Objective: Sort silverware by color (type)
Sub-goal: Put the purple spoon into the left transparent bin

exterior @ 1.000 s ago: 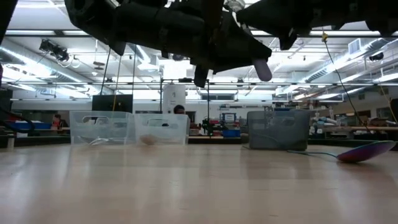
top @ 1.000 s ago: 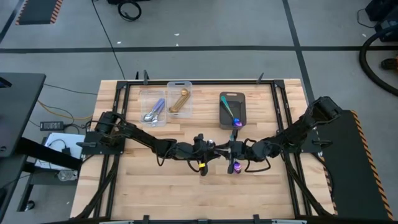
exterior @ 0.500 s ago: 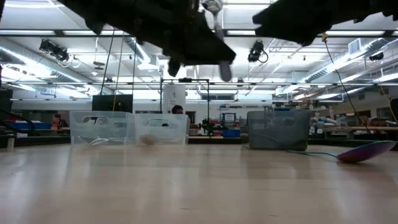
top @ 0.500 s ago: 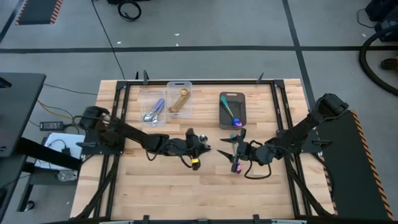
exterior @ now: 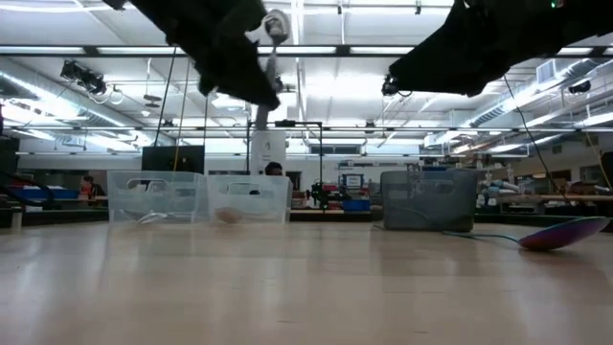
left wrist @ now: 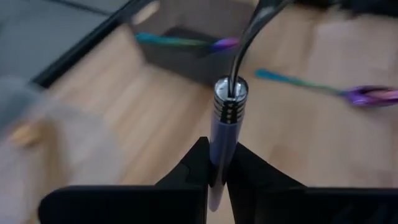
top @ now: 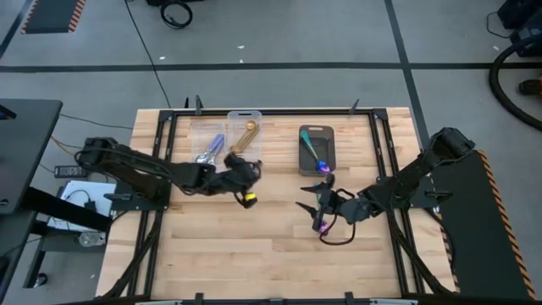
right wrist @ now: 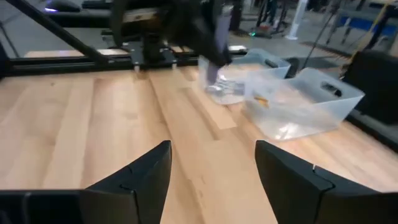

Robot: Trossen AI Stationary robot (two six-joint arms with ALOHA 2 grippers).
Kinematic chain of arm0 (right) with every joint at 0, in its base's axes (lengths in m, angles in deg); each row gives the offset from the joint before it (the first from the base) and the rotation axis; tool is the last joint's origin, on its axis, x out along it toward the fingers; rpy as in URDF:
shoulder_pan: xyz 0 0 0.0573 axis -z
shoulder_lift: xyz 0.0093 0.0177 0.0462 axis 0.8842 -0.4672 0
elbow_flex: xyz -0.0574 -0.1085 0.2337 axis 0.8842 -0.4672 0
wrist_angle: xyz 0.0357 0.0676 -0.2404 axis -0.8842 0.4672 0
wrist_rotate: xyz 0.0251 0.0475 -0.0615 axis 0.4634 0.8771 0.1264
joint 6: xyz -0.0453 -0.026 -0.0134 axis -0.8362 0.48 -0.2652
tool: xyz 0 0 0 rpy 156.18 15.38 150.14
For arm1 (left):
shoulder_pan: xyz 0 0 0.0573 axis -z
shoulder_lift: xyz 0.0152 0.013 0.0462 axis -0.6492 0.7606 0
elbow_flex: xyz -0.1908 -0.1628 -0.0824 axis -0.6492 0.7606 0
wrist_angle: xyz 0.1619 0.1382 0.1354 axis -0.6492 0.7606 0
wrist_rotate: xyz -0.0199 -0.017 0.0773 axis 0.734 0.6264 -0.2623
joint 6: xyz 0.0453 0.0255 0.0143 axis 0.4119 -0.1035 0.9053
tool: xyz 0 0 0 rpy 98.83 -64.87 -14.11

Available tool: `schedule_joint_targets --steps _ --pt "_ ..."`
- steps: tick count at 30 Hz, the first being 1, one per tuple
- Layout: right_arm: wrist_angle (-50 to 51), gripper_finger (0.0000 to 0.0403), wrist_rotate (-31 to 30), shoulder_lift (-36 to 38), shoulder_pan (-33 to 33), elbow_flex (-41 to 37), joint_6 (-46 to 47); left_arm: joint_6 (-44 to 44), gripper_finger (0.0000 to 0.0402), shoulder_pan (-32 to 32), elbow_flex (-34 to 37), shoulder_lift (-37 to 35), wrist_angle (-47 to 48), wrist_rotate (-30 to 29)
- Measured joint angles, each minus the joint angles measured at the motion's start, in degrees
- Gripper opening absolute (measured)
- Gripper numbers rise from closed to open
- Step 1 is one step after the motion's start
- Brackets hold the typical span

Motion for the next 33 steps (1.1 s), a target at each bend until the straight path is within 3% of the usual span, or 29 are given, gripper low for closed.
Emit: schedule_joint_targets --steps 5,16,23,33 --pt "0.4 0.0240 4.6 0.0 1.6 -1.0 2.7 -3.3 0.0037 0.1 0.0 -3.3 12.5 -6.8" --pt "0.9 0.0240 10.1 0.0 3.4 -1.7 4.1 -19.5 0.0037 2.4 0.0 -2.7 35.6 -19.6" --pt "0.9 0.0240 10.1 0.0 3.8 -1.7 4.5 -23.0 0.0037 -2.4 0.0 -3.7 45.7 -16.5" --pt "1.3 0.0240 10.1 0.0 4.2 -1.7 4.9 -10.8 0.0037 -18.8 0.0 -4.5 46.0 -3.0"
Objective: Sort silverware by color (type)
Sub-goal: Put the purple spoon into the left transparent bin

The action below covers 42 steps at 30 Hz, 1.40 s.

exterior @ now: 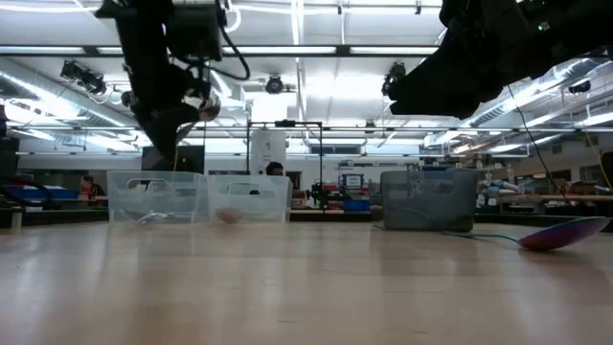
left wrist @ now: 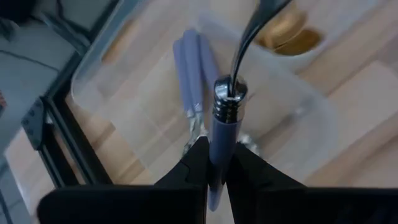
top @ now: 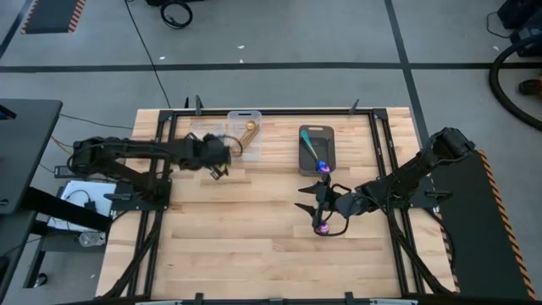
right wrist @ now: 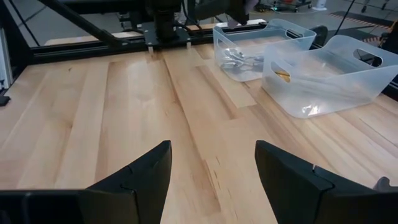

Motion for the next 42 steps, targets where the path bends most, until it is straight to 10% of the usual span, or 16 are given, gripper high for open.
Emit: schedule_joint_targets --steps 18,42 --pt "-0.1 0.0240 1.5 0.0 1.6 0.0 0.6 17.8 0.0037 -27.8 0.0 8.5 -4.1 30.3" --pt "0.2 0.0240 3.0 0.0 1.8 0.0 1.0 17.8 0.0089 -27.8 -0.1 18.9 -3.8 30.7"
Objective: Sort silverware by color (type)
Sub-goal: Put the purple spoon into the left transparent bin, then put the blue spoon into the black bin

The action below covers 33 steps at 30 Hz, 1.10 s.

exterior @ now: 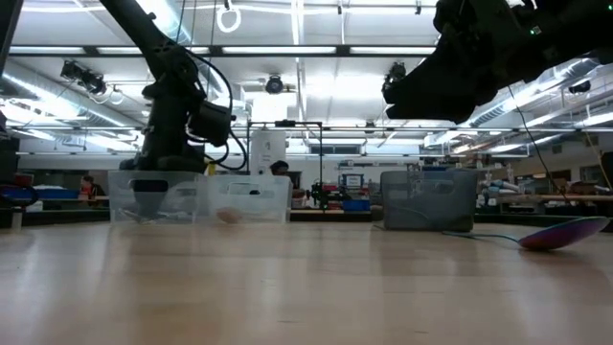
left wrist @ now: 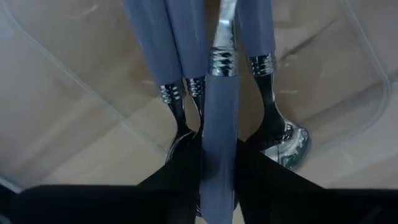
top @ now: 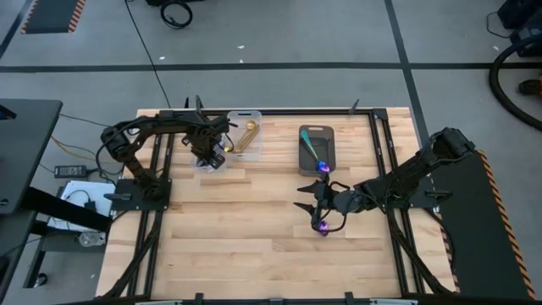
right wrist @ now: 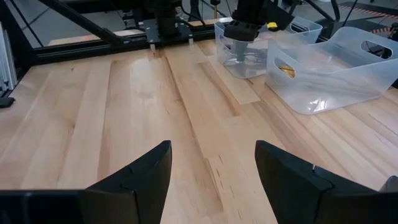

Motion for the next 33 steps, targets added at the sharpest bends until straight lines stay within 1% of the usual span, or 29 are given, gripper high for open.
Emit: schedule_joint_targets --steps 8,12,19,24,27,33 --pt "0.1 0.0240 0.0 0.0 0.0 0.0 0.0 -0.4 0.0171 0.7 -0.7 -3.1 2.2 -0.3" --pt "-0.1 0.0240 0.0 0.0 0.0 0.0 0.0 0.1 0.0193 1.8 -2.7 -5.8 4.6 -0.2" --pt "0.1 0.0240 0.0 0.0 0.0 0.0 0.0 -2.0 0.0196 4.6 -5.6 -10.0 5.9 -0.1" --pt "0.4 0.0240 0.0 0.0 0.0 0.0 0.0 -3.5 0.0196 8.4 -7.2 -11.6 5.8 -1.2" --pt "1.5 0.0240 0.3 0.0 0.0 0.0 0.2 -4.4 0.0196 12.0 -7.7 -12.2 3.0 -2.6" --pt "5.1 0.0240 2.0 0.0 0.0 0.1 4.1 -6.1 0.0196 19.8 -7.7 -12.2 -4.8 -3.4"
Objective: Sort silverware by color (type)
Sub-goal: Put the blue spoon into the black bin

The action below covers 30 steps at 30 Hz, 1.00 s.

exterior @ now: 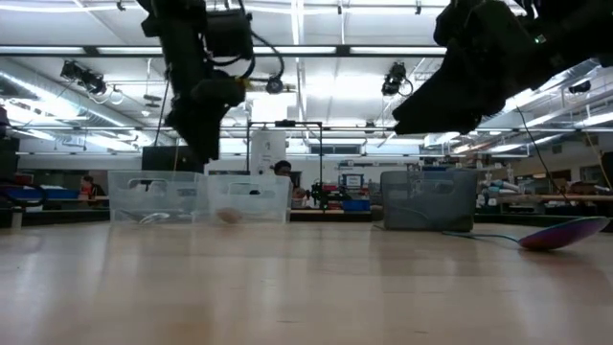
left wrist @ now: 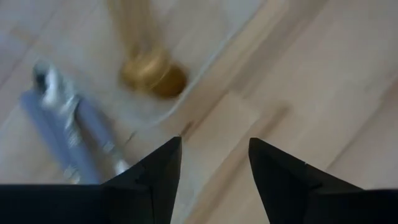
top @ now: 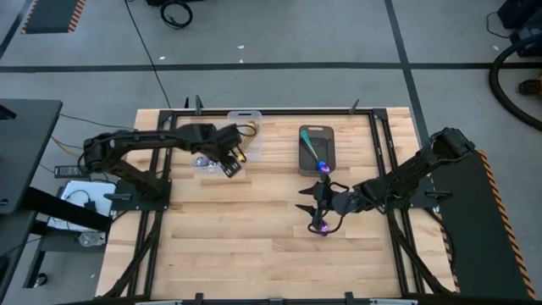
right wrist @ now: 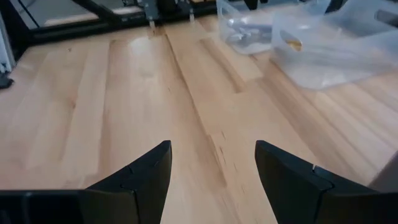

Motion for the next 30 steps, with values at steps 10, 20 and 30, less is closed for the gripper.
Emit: schedule_joint_targets --steps 10,20,30 --pt "15.1 0.0240 0.5 0.0 -2.0 3.0 8.5 -3.4 0.0196 13.5 0.0 0.1 -11.8 -9.3" --pt "34.0 0.0232 0.3 -0.3 -3.5 8.0 21.1 -8.7 0.0197 22.4 0.0 0.1 -14.0 -12.5" --pt "41.4 0.0217 3.8 -9.9 -5.6 10.8 28.9 -5.4 0.0197 33.2 0.2 0.1 -20.3 -20.5"
